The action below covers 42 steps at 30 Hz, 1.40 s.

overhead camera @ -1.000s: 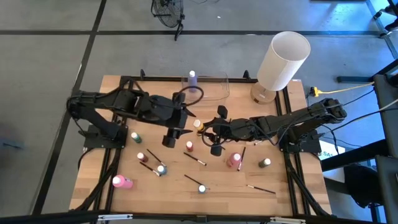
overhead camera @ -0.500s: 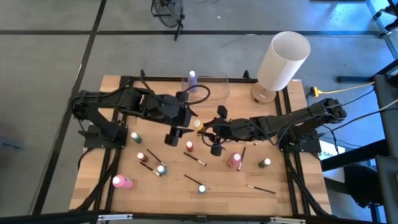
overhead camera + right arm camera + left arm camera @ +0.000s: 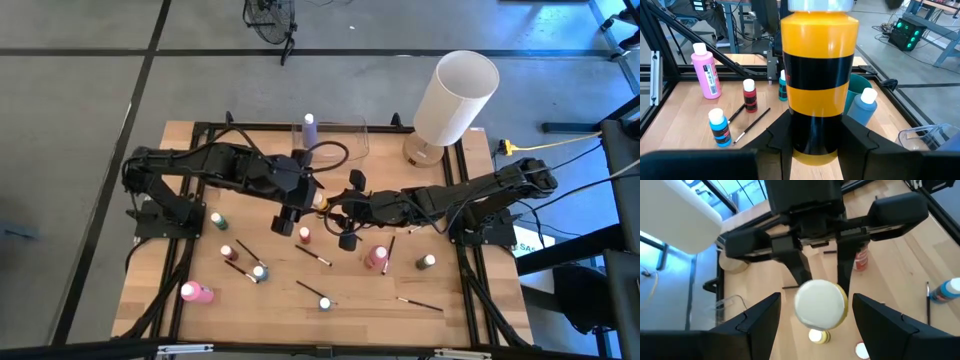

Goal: Pick & Place Paint Supplies
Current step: Put the yellow paint bottle into the transparent bin

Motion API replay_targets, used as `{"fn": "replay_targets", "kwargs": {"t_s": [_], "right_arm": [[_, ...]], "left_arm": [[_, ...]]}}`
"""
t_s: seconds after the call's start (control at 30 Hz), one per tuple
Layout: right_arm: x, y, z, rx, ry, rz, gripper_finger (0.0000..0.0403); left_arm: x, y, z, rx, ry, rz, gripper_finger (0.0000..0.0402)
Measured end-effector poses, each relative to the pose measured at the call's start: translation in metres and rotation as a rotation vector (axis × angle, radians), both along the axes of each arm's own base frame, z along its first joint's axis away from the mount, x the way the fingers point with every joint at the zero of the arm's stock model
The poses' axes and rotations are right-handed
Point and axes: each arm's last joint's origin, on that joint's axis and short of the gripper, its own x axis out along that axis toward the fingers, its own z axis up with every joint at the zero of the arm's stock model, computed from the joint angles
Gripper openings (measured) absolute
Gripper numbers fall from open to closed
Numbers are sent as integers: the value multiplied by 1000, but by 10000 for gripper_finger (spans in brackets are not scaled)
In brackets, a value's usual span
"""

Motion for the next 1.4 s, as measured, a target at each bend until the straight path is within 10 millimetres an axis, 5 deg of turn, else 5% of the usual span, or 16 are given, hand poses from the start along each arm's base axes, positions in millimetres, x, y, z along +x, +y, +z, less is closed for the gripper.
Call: {"fn": "replay_targets", "kwargs": {"t_s": [0.6,1.07,1.4], "right_arm": [[-1,0,-1,-5,16,0,113],[-1,0,-2,-24,29,4,113],[-1,0,-3,-30,33,7,126]], "left_arm": [[3,0,-1,-13,-13,16,239],[8,-1,-7,-34,13,17,127],[8,-2,-7,-49,14,11,118]]}}
